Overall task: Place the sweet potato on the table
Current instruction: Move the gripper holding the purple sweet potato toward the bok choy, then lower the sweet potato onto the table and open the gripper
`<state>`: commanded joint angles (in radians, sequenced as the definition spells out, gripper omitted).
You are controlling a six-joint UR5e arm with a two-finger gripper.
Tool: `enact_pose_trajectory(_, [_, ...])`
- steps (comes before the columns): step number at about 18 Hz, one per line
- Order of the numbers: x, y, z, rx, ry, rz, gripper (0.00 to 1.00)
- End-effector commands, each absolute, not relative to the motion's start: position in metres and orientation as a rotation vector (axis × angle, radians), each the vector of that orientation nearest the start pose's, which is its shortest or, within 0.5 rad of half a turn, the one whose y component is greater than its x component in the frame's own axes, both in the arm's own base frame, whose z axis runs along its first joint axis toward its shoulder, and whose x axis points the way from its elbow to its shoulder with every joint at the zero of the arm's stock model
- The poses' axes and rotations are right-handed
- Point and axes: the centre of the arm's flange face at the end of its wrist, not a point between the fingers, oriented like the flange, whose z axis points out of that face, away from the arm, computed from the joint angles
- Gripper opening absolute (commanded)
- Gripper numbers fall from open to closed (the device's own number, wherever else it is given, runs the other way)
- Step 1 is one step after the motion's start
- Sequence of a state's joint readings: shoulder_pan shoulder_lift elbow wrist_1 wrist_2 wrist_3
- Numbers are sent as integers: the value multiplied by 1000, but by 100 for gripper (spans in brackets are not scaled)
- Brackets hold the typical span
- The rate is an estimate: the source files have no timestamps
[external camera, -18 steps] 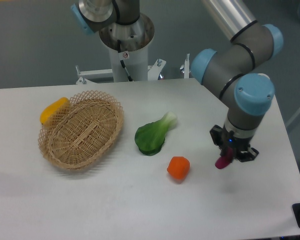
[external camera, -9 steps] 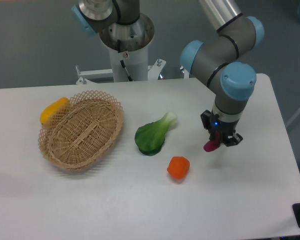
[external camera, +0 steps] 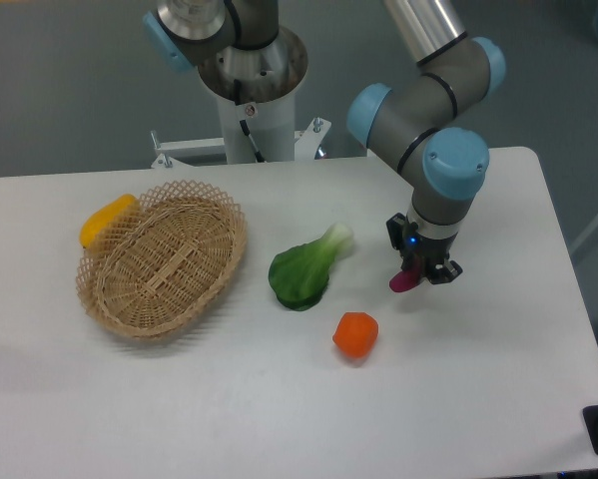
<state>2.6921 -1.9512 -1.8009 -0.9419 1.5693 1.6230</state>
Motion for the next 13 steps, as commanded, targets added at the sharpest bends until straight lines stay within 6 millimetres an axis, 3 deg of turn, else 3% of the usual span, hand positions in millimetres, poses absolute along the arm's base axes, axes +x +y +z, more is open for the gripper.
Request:
enact_pose_trajectory(5, [-469, 374, 242, -3038, 776, 55, 100])
enact_pose_trajectory(7, [-471, 376, 251, -3027, 749, 73, 100])
enact_pose_trajectory(13, [-502, 402, 308, -2936, 526, 168, 100])
